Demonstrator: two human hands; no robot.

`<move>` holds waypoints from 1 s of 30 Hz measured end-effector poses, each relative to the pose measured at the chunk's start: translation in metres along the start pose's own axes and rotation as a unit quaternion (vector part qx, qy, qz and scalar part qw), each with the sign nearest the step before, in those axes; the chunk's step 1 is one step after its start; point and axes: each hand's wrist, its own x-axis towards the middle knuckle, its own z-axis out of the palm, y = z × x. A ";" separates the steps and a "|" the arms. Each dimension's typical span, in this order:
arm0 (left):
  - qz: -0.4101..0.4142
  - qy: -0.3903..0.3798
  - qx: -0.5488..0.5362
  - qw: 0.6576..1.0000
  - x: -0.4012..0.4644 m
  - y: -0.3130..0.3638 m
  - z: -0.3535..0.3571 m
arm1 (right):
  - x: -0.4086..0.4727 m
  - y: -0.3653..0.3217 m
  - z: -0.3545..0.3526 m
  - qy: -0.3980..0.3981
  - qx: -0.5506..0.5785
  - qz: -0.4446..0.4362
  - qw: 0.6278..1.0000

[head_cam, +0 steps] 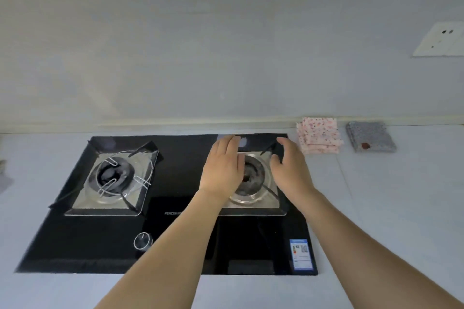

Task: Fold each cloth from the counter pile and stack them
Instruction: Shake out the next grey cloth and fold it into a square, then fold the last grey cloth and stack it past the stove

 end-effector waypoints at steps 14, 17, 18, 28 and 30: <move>-0.061 0.002 0.067 0.996 -0.080 -0.165 -0.116 | -0.052 -0.133 0.144 -0.075 -0.002 -0.055 0.996; -0.044 -0.004 0.074 0.996 -0.101 -0.196 -0.133 | -0.068 -0.161 0.177 -0.089 -0.009 -0.073 0.993; -0.058 0.003 0.067 0.996 -0.107 -0.209 -0.141 | -0.073 -0.171 0.188 -0.102 -0.010 -0.078 0.992; -0.161 0.000 0.057 0.985 -0.165 -0.374 -0.244 | -0.121 -0.289 0.331 -0.154 0.036 -0.078 0.984; -0.194 -0.009 0.062 0.979 -0.182 -0.411 -0.268 | -0.134 -0.316 0.365 -0.182 0.042 -0.093 0.978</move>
